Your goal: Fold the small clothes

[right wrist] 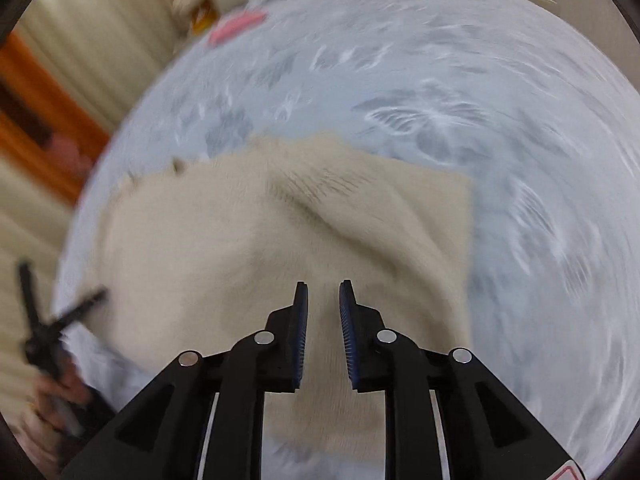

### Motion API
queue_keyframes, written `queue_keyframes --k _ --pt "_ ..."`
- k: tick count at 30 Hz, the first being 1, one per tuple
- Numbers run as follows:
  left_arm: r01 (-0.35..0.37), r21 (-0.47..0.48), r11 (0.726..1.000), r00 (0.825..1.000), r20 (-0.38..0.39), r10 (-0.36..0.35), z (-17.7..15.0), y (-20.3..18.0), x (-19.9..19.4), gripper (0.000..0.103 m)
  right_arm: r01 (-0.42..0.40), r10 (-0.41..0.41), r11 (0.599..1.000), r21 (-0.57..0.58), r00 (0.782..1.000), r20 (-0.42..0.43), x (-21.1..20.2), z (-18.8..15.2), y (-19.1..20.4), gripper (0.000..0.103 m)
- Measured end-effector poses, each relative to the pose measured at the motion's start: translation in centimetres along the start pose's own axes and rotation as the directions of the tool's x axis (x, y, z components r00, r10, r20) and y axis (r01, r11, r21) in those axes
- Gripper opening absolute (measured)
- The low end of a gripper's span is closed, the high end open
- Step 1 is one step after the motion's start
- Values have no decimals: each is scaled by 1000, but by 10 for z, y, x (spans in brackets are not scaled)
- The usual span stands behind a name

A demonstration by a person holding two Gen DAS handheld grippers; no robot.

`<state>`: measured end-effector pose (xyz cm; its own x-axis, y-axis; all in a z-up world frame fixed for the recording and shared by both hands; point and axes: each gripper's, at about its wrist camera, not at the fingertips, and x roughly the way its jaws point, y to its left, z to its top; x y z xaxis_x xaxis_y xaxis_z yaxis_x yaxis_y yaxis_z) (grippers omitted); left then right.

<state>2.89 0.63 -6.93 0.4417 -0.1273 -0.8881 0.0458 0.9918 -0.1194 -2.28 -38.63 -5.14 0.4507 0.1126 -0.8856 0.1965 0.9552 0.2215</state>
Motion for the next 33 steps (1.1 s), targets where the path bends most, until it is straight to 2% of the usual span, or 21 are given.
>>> queue_keyframes --k 1,2,4,6,8,10,11,13,14,17,19,20,23,25,26,27,28,29,30,31,33 --pt "-7 9 1000 1000 5 7 0 -1 0 51 36 -36 999 0 999 -13 12 9 -5 7" --pt "-4 9 1000 1000 7 4 0 -1 0 51 82 -83 996 42 997 -1 21 25 -19 4" --pt "20 -12 1000 1000 4 -20 3 3 2 52 146 -160 970 193 985 61 16 44 -50 3" --pt "48 -42 998 999 2 -47 3 8 2 54 92 -146 943 320 978 149 -9 44 -65 17" --pt "66 -59 996 998 2 -66 5 11 4 55 63 -128 943 327 975 182 -32 29 -56 19" --pt "65 -55 996 998 3 -65 5 9 4 57 25 -83 949 313 981 174 -44 3 -46 40" --pt "61 -50 997 998 4 -61 5 8 4 57 21 -71 953 302 985 155 -48 -17 -40 54" --pt "76 -63 995 997 8 -76 6 10 1 57 53 -88 958 280 990 111 -48 -50 -33 59" --pt "111 -102 989 994 25 -109 6 17 -5 57 62 -83 958 279 994 65 -44 -72 -33 61" --pt "129 -212 969 990 86 -113 6 41 -19 57 32 -25 946 324 999 -28 -30 -95 -47 65" --pt "134 -280 951 989 100 -110 4 55 -24 70 -60 88 911 407 995 -51 -18 -105 -59 67" --pt "150 -335 930 988 90 -127 3 66 -23 76 -98 130 896 434 991 -45 -14 -104 -64 72" --pt "147 -445 883 989 39 -145 -3 84 -15 77 -173 207 860 481 978 -17 -7 -97 -66 77" --pt "105 -518 849 991 -18 -134 -9 95 -7 78 -235 272 823 518 962 5 1 -92 -66 76" --pt "108 -573 812 984 -57 -170 -16 102 2 70 -230 275 816 531 961 -5 4 -90 -61 54" --pt "110 -612 783 981 -62 -186 -20 109 5 60 -217 265 827 518 964 -19 5 -87 -58 23" --pt "117 -615 780 979 -61 -195 -18 111 3 52 -228 266 835 500 964 -6 -1 -82 -53 23" --pt "147 -599 787 971 -63 -230 -14 109 -1 31 -230 249 850 474 968 23 -13 -78 -47 21" --pt "141 -585 799 972 -69 -223 -13 107 -6 26 -231 229 874 427 972 57 -30 -71 -39 20" --pt "121 -549 827 978 -77 -194 -10 103 -15 25 -231 214 896 380 973 88 -46 -67 -31 20" --pt "84 -499 863 981 -111 -159 -11 99 -17 24 -186 160 938 292 981 111 -63 -66 -21 19"
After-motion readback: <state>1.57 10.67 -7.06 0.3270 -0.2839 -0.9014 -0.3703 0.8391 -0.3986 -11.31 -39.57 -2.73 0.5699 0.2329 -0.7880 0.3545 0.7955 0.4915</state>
